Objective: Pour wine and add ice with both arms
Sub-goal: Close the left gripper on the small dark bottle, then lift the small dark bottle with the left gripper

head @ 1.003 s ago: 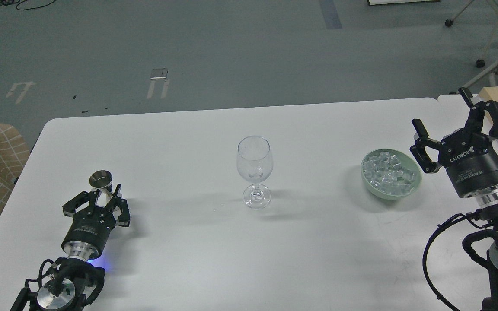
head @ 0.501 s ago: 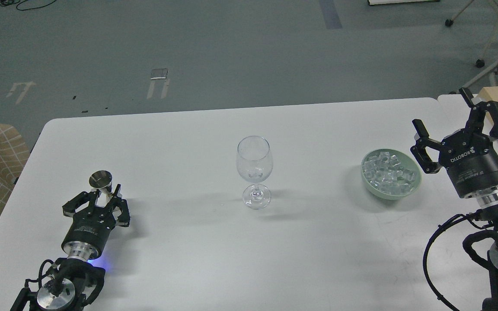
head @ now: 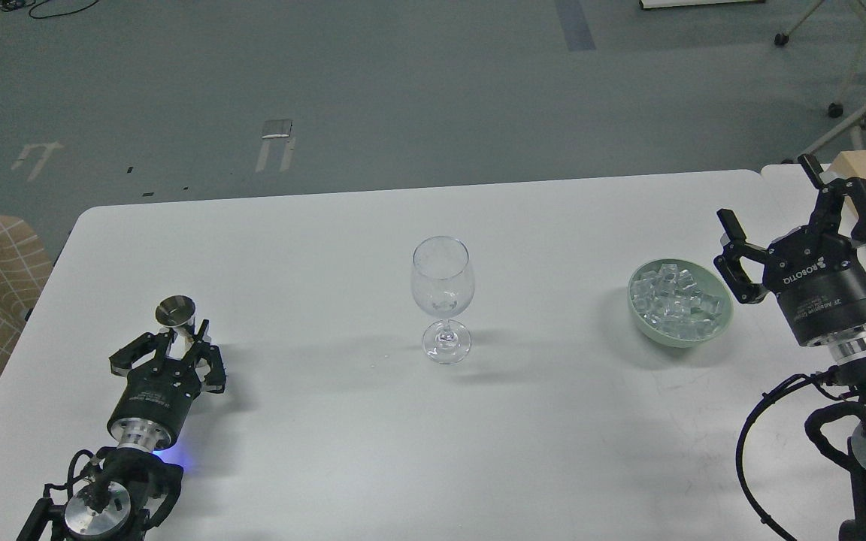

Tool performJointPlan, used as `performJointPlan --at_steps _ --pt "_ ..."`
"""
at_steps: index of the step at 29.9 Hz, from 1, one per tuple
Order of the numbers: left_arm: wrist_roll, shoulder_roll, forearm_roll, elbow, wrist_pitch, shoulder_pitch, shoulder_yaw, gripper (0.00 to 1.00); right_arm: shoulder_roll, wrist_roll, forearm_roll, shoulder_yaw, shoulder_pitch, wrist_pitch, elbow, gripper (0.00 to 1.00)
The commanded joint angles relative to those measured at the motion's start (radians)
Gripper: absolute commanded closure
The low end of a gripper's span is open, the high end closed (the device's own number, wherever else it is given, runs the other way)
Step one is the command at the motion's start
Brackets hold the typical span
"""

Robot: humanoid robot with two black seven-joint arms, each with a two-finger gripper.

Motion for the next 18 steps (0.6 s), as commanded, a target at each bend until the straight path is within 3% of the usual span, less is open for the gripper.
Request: performJointPlan --at_steps 1,18 --pt "0.022 -0.001 -0.001 0.002 0.000 -0.002 -0.001 0.74 0.000 0.000 0.000 0.000 -0.002 0.000 0.000 0.00" --pt "0.027 -0.001 -0.006 0.005 0.000 -0.004 -0.007 0.74 0.000 0.001 0.000 0.000 -0.008 0.000 0.000 0.00"
